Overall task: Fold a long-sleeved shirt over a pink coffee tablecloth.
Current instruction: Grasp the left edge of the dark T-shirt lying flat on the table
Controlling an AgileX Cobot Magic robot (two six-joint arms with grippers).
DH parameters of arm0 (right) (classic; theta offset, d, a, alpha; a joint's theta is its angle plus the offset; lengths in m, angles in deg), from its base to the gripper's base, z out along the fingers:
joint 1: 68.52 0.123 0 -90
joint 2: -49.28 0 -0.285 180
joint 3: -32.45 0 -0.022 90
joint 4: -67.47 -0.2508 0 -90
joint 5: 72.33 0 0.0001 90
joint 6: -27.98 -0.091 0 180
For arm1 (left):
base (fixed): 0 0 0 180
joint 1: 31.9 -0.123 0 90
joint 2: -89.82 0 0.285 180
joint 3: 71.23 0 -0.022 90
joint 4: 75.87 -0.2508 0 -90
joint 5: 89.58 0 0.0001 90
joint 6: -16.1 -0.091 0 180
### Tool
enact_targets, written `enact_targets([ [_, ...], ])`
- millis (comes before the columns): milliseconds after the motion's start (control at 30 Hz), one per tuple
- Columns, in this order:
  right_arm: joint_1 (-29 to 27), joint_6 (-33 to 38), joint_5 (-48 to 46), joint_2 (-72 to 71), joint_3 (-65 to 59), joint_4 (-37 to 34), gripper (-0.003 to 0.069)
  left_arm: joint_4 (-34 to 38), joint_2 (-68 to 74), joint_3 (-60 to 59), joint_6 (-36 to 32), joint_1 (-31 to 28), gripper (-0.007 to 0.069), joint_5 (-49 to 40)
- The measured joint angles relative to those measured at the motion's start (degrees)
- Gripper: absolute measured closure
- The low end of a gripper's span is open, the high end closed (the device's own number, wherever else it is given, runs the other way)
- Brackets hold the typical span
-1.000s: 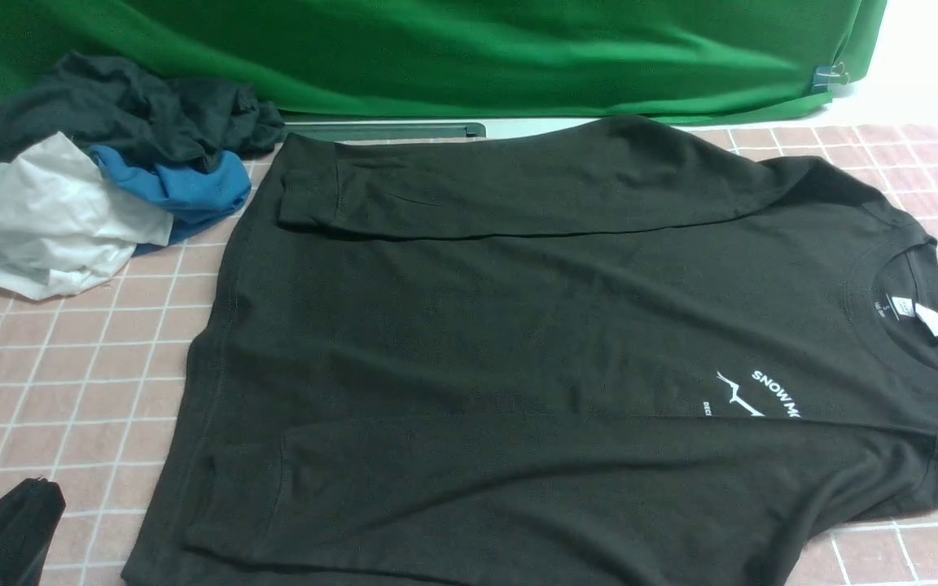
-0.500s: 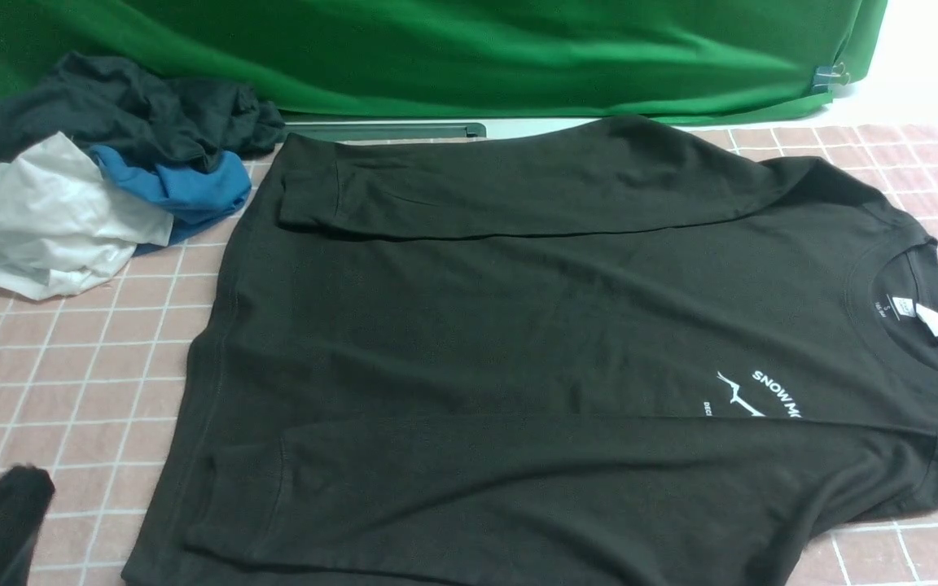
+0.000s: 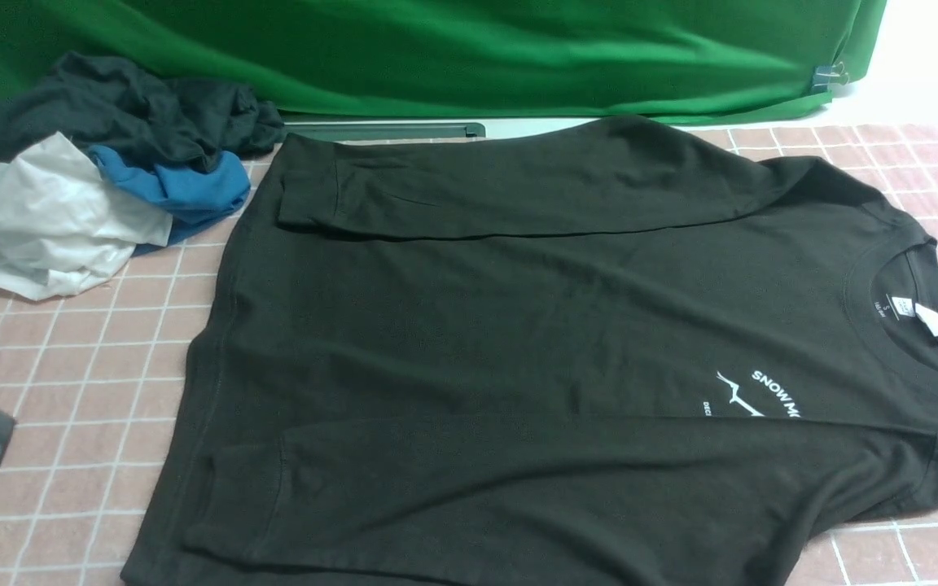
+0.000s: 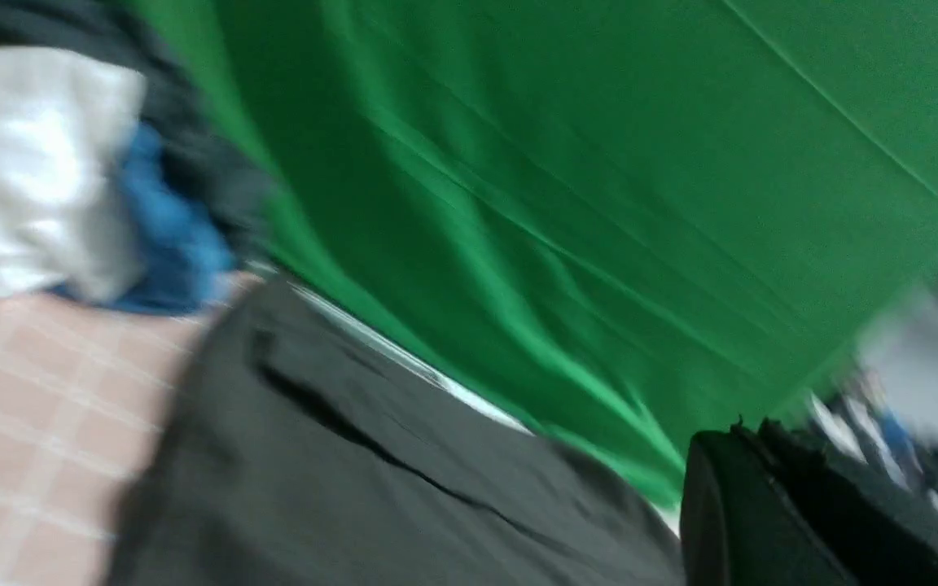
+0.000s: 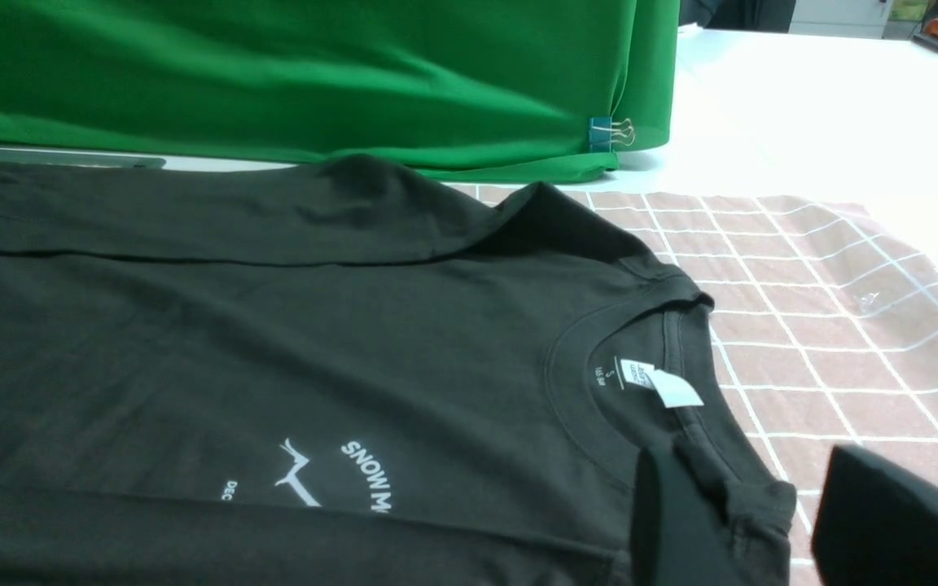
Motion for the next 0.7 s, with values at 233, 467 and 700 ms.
enact_targets([
  [233, 0.0, 0.0, 0.1, 0.0, 0.0, 0.0, 0.0419, -1.0, 19.3, 19.0, -15.3, 5.7, 0.0605, -26.2],
  [467, 0.0, 0.0, 0.1, 0.0, 0.0, 0.0, 0.0418, -9.8, 41.7, 27.3, -19.3, 6.2, 0.0605, -31.8],
  [700, 0.0, 0.0, 0.1, 0.0, 0.0, 0.0, 0.0418, -7.3, 55.6, 28.4, -31.1, 6.2, 0.0605, -28.7],
])
